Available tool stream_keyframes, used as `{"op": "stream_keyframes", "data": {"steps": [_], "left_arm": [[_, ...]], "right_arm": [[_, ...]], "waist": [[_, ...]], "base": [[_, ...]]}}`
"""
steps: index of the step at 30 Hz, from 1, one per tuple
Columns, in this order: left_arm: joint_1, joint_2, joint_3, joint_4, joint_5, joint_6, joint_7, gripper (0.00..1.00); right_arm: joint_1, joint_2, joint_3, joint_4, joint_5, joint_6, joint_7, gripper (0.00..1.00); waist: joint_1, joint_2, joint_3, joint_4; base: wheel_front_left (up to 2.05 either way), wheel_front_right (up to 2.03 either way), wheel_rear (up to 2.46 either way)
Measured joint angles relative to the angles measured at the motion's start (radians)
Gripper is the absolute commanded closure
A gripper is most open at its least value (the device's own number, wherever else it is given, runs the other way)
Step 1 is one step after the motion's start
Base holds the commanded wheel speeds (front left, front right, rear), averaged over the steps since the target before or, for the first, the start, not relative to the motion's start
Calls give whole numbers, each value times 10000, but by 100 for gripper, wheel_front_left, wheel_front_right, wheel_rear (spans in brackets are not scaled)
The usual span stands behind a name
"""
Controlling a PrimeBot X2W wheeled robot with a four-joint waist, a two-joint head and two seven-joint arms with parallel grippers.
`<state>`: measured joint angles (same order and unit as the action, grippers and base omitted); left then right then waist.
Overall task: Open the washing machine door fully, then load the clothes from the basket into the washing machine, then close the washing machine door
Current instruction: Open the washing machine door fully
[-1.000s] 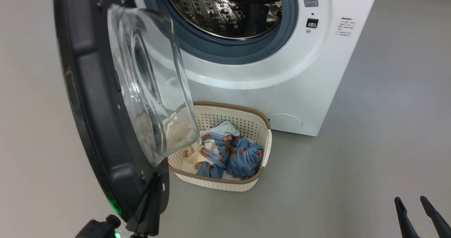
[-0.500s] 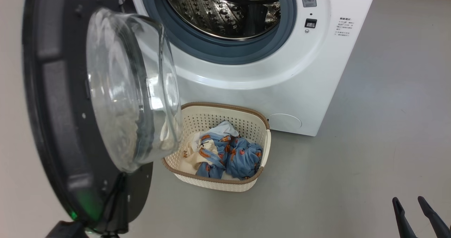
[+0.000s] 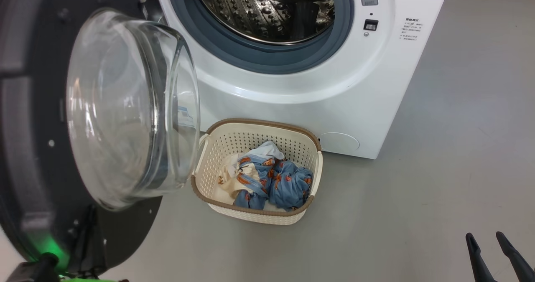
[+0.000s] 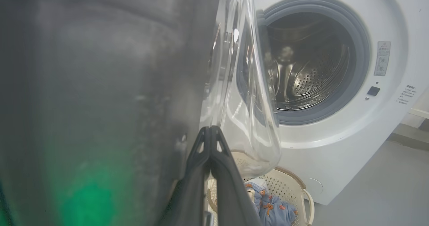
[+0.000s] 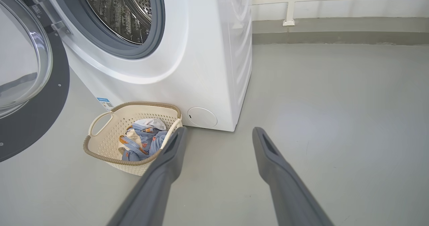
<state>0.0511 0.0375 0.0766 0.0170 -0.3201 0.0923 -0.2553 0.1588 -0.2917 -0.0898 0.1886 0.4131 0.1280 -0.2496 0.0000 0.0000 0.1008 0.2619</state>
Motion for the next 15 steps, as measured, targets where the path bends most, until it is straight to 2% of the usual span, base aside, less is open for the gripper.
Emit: {"op": "stream_keyframes", "data": {"steps": [7,15], "left_arm": [[-538,73,832,631,86,-15,2,100],[-1231,491,1854,1348,272,-90,-2,100]], "right_arm": [[-2,-10,17,-8,0,0,0,0],[-3,-29,23,-23,0,0,0,0]], "waist": [[0,0,92,-6],[0,0,197,-49]], "base": [[0,0,0],[0,0,0]]}}
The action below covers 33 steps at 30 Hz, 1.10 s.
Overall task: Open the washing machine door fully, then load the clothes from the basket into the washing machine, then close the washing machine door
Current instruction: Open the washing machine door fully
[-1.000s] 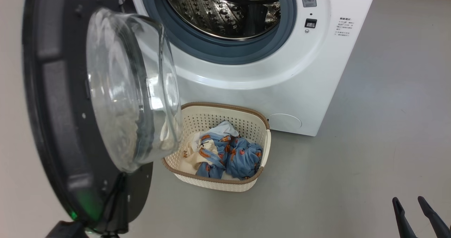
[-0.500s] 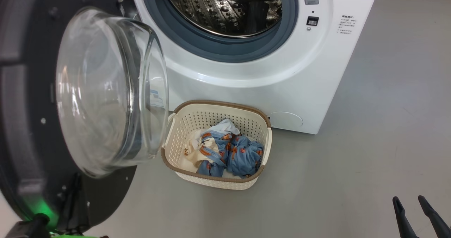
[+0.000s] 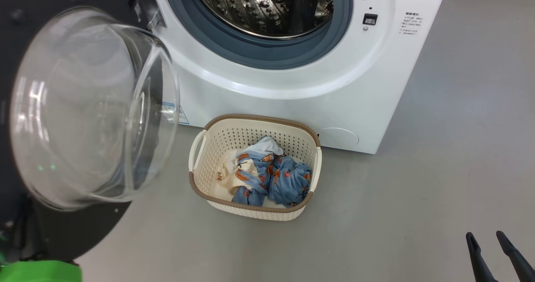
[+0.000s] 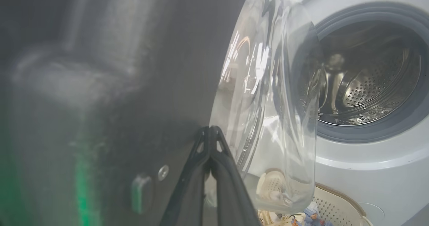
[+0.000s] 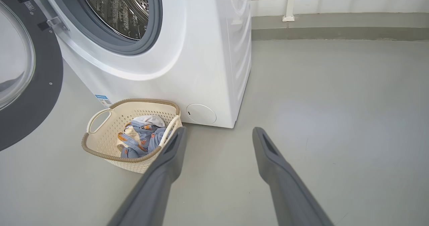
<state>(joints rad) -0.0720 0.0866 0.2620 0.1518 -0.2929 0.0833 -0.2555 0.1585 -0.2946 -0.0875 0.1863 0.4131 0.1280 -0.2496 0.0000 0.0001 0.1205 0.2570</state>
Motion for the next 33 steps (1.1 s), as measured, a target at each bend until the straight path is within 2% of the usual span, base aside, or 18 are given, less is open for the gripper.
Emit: {"op": "stream_keyframes", "data": {"steps": [14,26,33], "left_arm": [[-1024,961,1755,1687,424,-274,-2,100],[-2516,1820,3030,3210,531,-792,-2,100],[-3371,1983,3545,3779,476,-1001,-10,100]], "right_arm": [[-17,-167,44,-151,0,0,0,0],[-477,-384,90,-295,4,0,-2,0],[-835,-545,92,-408,6,0,-2,0]], "waist": [[0,0,358,-76],[0,0,1133,-126],[1,0,1643,-167]], "base": [[0,0,0],[0,0,0],[0,0,0]]}}
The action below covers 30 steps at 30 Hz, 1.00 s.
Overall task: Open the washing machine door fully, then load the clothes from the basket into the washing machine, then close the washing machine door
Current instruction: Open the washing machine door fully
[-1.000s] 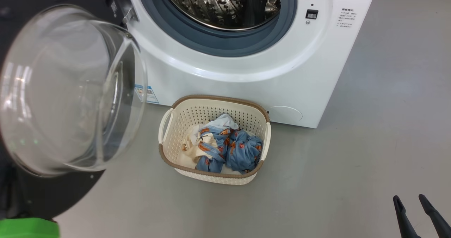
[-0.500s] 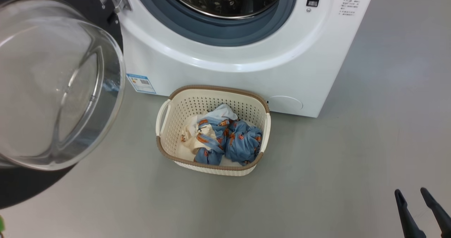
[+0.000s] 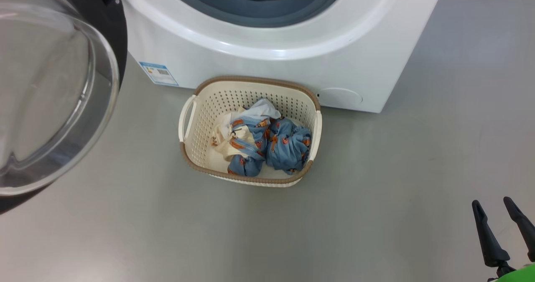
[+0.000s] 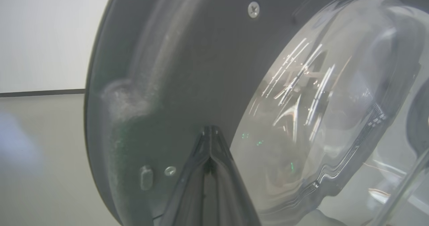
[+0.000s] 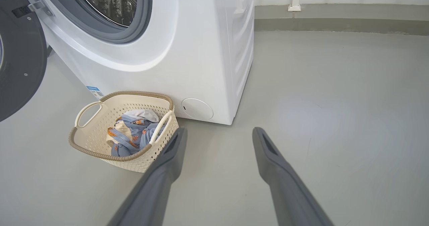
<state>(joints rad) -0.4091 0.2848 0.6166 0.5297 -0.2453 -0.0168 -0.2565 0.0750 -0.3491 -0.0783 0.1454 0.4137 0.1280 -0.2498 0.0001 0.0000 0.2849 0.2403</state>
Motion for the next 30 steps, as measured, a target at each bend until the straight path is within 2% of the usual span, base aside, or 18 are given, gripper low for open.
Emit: {"op": "stream_keyframes", "data": {"steps": [2,9,17,21,25,27,28,30], "left_arm": [[-318,-102,343,105,-336,-142,0,100],[-671,-244,755,96,-410,-88,-2,100],[-520,-957,408,-644,17,134,0,100],[153,-1402,136,-1300,307,169,-2,100],[849,-1902,-157,-1893,412,84,-2,100],[1181,-2080,-299,-2151,447,-96,0,100],[1356,-2115,-399,-2303,470,-255,0,98],[1695,-2155,-608,-2608,546,-481,-2,86]], "right_arm": [[-21,-31,8,-2,0,0,0,0],[-384,-113,73,-58,0,0,0,0],[-380,-104,81,-50,0,0,0,0],[-375,-40,144,-46,0,0,0,0],[-373,-13,314,-38,0,0,0,0],[-368,-2,332,-36,0,0,0,0],[-360,2,334,-36,0,0,0,0],[-337,17,347,-38,0,0,0,0]], "waist": [[0,0,131,-8],[-1,0,384,-105],[0,0,248,-81],[-1,0,52,-43],[-1,0,-175,-4],[-1,0,-325,17],[-1,0,-404,27],[-1,0,-567,45]], "base": [[0,0,0],[0,0,0],[0,0,0],[0,0,0],[0,0,0],[0,0,0],[0,0,0],[0,0,0]]}}
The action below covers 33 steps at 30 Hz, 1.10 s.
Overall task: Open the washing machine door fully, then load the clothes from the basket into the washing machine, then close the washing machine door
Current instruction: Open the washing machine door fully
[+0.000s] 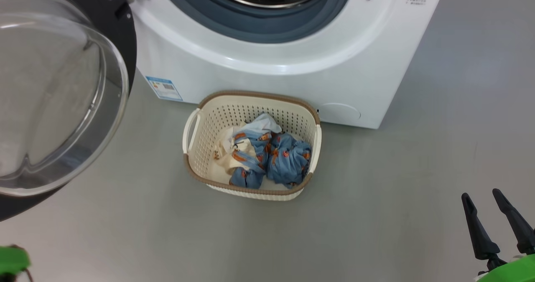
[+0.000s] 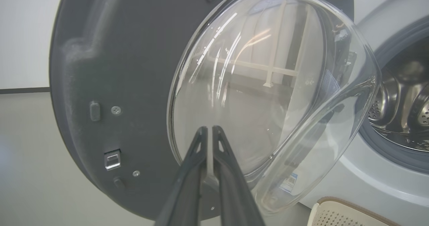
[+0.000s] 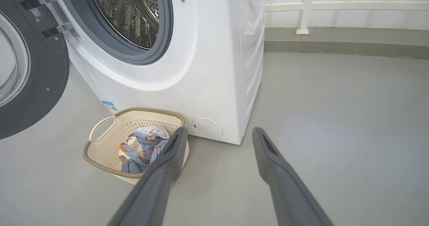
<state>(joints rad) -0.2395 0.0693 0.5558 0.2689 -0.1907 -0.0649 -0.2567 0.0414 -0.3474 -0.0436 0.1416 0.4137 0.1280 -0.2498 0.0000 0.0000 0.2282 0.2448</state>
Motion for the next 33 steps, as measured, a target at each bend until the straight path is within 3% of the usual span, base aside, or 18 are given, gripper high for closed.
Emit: {"op": "stream_keyframes", "data": {"steps": [4,6,17,33], "left_arm": [[685,-138,-688,-405,6,-474,2,42],[993,-209,-1035,-571,-88,-568,2,0],[2126,458,-3223,-951,-1344,-642,2,0],[2199,723,-6167,-957,-1398,-642,2,0]], "right_arm": [[24,4,25,-4,0,0,0,0],[102,4,25,-12,0,0,0,0],[448,19,50,-52,-4,0,0,0],[449,244,58,-75,-6,0,0,0]], "waist": [[0,0,-319,27],[0,0,-471,29],[0,0,-1048,-230],[0,0,-1247,-1186]], "base": [[0,0,0],[0,0,0],[0,0,0],[0,0,0]]}}
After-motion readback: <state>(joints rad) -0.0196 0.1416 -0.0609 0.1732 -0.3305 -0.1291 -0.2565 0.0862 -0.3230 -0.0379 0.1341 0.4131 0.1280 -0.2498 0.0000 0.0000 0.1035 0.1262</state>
